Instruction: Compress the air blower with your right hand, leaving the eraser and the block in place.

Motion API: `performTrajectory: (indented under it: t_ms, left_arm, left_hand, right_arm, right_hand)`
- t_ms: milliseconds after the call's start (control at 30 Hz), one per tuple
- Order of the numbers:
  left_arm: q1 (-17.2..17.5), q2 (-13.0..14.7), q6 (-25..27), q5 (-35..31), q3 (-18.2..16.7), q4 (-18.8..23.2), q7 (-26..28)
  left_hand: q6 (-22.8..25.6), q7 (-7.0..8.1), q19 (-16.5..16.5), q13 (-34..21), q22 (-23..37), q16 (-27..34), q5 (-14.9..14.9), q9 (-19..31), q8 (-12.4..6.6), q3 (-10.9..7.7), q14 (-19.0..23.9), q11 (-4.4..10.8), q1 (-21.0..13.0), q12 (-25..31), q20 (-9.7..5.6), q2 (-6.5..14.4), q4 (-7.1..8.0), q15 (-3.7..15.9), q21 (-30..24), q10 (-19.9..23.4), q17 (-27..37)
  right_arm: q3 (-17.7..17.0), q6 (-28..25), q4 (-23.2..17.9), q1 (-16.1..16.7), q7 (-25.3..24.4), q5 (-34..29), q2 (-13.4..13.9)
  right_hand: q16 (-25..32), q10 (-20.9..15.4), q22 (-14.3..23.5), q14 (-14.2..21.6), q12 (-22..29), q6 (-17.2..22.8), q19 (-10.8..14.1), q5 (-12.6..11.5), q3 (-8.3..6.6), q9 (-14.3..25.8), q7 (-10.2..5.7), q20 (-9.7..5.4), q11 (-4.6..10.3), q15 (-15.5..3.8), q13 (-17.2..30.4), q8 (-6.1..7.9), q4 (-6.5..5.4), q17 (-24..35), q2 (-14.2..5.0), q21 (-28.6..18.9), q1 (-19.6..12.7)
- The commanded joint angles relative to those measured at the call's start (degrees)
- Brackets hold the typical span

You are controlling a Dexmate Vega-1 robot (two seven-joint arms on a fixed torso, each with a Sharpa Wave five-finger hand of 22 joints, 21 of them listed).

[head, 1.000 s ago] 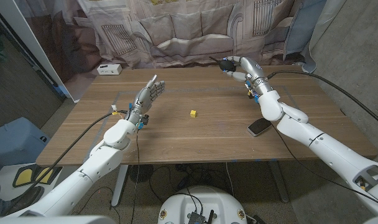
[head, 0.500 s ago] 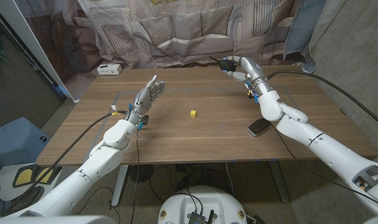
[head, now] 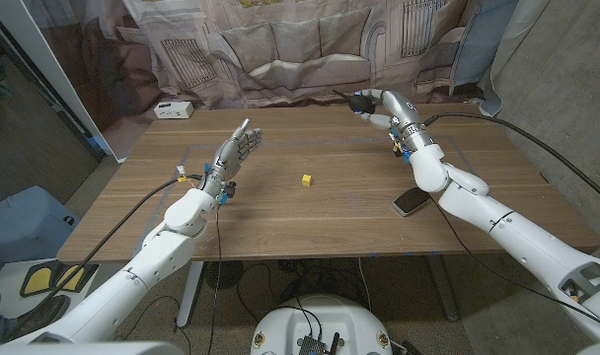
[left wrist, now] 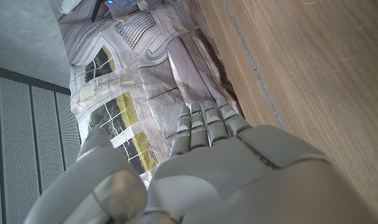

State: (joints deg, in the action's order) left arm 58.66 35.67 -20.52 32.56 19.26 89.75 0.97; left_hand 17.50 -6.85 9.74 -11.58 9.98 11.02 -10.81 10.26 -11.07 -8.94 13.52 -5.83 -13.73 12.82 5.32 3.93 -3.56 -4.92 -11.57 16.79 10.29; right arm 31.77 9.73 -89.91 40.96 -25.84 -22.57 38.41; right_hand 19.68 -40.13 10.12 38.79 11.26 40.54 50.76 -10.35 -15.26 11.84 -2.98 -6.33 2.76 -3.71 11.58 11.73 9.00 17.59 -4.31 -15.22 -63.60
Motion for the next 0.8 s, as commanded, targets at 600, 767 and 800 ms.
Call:
performTrajectory:
  t_ms: [600,767,800]
  left_arm:
    - [-1.0,0.2,1.6,-0.1,0.7,0.5,-0.5]
    - [-1.3,0.2,1.7,-0.2,0.8,0.5,-0.4]
    - [-1.3,0.2,1.6,-0.3,0.8,0.5,-0.4]
  left_hand:
    - [0.4,-0.10,0.6,-0.2,0.3,-0.1,0.1,0.2,0.07,-0.22,0.3,-0.11,-0.2,-0.3,0.00,0.3,-0.36,-0.14,0.2,0.2,0.1]
    - [0.4,-0.13,0.5,-0.2,0.3,-0.1,0.1,0.2,0.07,-0.22,0.3,-0.10,-0.2,-0.2,-0.04,0.3,-0.38,-0.16,0.2,0.3,0.1]
    - [0.4,-0.11,0.6,-0.2,0.3,-0.1,0.1,0.2,0.07,-0.22,0.3,-0.03,-0.2,-0.2,-0.06,0.3,-0.38,-0.16,0.2,0.3,0.1]
  right_arm:
    - [-0.1,1.7,1.3,-0.5,1.5,2.1,-0.2]
    - [-0.1,2.5,2.0,-0.6,1.0,2.2,-0.4]
    - [-0.1,2.6,2.1,-0.6,0.9,2.1,-0.4]
  right_hand:
    - [0.7,-3.5,0.3,3.2,1.4,4.8,1.6,-0.4,-0.76,0.1,-1.13,-0.44,0.47,-5.47,0.2,1.76,-0.55,-0.1,-1.96,-0.1,-0.7]
    - [0.7,-4.6,0.3,4.4,1.6,6.5,2.3,-0.5,-0.90,0.0,-1.28,-0.60,0.25,-5.65,0.1,2.22,-1.00,-0.4,-2.64,-0.4,-0.2]
    - [0.7,-4.7,0.3,4.5,1.6,6.6,2.3,-0.5,-0.96,0.0,-1.28,-0.62,0.27,-5.57,0.1,2.21,-1.00,-0.5,-2.74,-0.4,-0.2]
